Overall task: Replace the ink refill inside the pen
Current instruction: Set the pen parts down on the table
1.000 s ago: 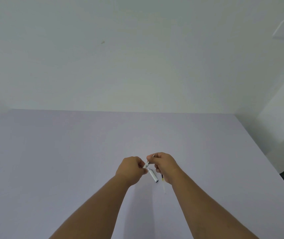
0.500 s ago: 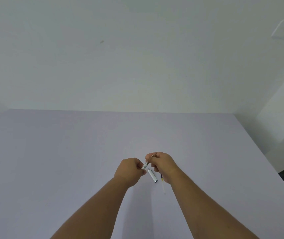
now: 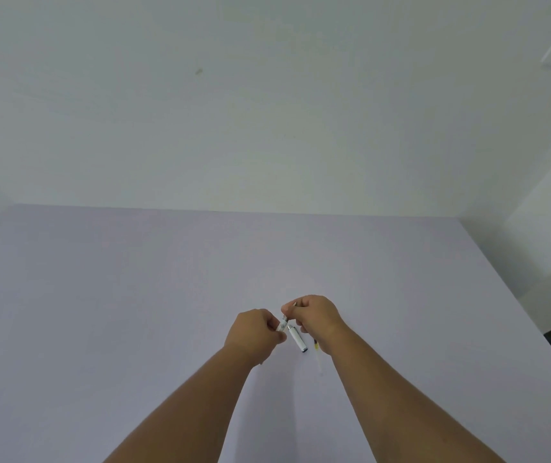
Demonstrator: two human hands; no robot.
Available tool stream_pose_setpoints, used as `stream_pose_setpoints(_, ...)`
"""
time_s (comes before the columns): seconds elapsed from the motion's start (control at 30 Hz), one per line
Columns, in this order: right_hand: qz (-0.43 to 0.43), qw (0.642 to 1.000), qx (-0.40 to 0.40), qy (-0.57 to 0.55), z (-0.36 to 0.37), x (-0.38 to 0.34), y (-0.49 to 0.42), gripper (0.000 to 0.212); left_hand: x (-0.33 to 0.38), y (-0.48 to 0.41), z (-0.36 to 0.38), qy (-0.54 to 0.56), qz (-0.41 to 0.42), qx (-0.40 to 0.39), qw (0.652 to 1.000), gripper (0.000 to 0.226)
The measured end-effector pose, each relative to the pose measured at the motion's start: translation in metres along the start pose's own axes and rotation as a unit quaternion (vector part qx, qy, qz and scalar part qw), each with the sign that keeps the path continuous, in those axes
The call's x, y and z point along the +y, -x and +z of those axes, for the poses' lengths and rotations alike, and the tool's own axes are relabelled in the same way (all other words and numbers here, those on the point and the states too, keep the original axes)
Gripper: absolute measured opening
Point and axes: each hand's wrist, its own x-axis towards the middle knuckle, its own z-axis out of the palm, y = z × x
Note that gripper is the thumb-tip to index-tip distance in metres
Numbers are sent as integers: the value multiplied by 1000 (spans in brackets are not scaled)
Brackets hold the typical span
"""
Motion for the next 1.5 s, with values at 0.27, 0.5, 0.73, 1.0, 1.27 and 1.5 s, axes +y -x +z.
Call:
stream_pose_setpoints(0.27,11,959,51,279,-3,21,-22,8,-24,-8,4,68,-62,15,996,16)
stream_pose_setpoints(0.5,14,927,45,373,20,53,-30,37,-35,-9,5,96,-83,7,992,17)
stream_pose_setpoints(0.73,1,961,90,260,19,41,-32,27,-32,-8,4,102,-81,-10,991,17)
stream_pose_setpoints(1.0,20,984,75,-160,7,7,-30,20,-21,-1,5,99,-72,-24,992,15)
stream_pose_setpoints(1.27,37,991,8,-131,11,17,-20,14,-16,-1,7,105,-62,-21,992,13)
stream_pose_setpoints(1.5,27,994,-37,-101,13,26,-13,19,-19,-1,10,152,-78,-46,984,9)
